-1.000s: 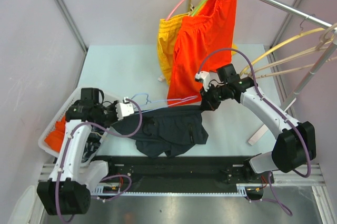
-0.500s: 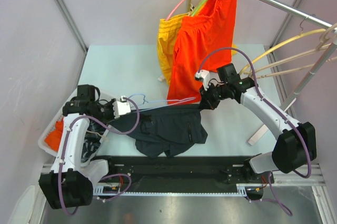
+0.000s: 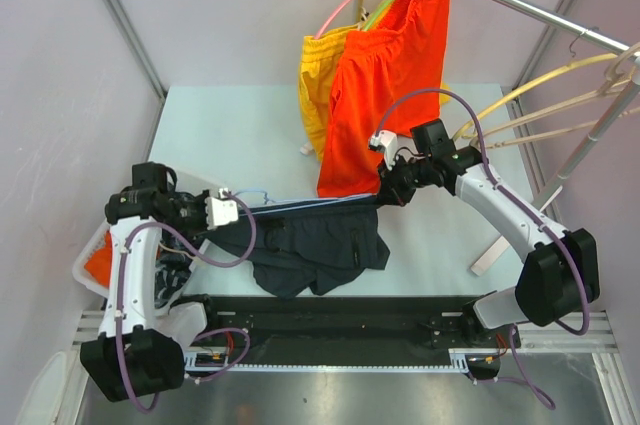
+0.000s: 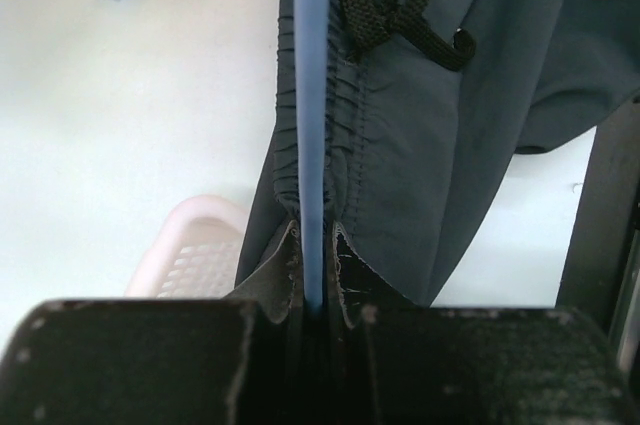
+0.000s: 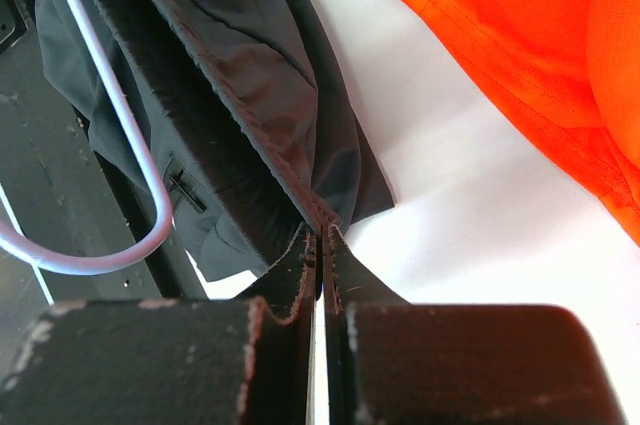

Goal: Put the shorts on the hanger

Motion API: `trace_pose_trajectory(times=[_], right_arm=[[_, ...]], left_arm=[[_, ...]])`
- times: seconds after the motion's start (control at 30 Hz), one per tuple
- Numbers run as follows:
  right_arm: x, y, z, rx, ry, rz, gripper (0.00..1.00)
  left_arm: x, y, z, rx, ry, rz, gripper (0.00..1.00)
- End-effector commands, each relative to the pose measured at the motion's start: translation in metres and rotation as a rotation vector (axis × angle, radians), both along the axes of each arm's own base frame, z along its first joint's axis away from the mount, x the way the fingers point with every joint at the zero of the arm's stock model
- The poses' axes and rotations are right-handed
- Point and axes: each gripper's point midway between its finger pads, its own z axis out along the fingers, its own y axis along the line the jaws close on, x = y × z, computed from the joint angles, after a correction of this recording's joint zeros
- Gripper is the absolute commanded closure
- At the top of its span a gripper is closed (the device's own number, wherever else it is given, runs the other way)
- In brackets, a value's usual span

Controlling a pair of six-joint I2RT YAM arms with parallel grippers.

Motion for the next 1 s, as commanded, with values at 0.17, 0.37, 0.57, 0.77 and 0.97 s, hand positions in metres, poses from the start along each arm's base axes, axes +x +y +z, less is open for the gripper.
trace_pose_trajectory(times=[0.17, 0.37, 0.57, 0.77, 0.97], right_arm=[[0.012, -0.045, -0.012, -0.144, -0.025, -0.100, 1.00], [0.012, -0.044, -0.008, -0.140, -0.043, -0.092, 1.00], [0.007, -0.030, 0.001, -0.119, -0.087, -0.050, 1.00], [-0.008, -0.003, 0.018, -0.083, -0.139, 0.025, 1.00], [-0.022, 0.011, 0.032, -0.051, -0.169, 0.072, 1.00]], left_arm=[[0.006, 0.068, -0.032, 0.333, 0.062, 0.096, 1.00], [0.013, 0.078, -0.038, 0.382, 0.110, 0.158, 1.00], [0.014, 0.059, -0.033, 0.393, 0.100, 0.100, 1.00], [0.018, 0.022, -0.031, 0.402, 0.069, 0.058, 1.00], [0.020, 0.000, -0.030, 0.343, 0.116, 0.071, 1.00]])
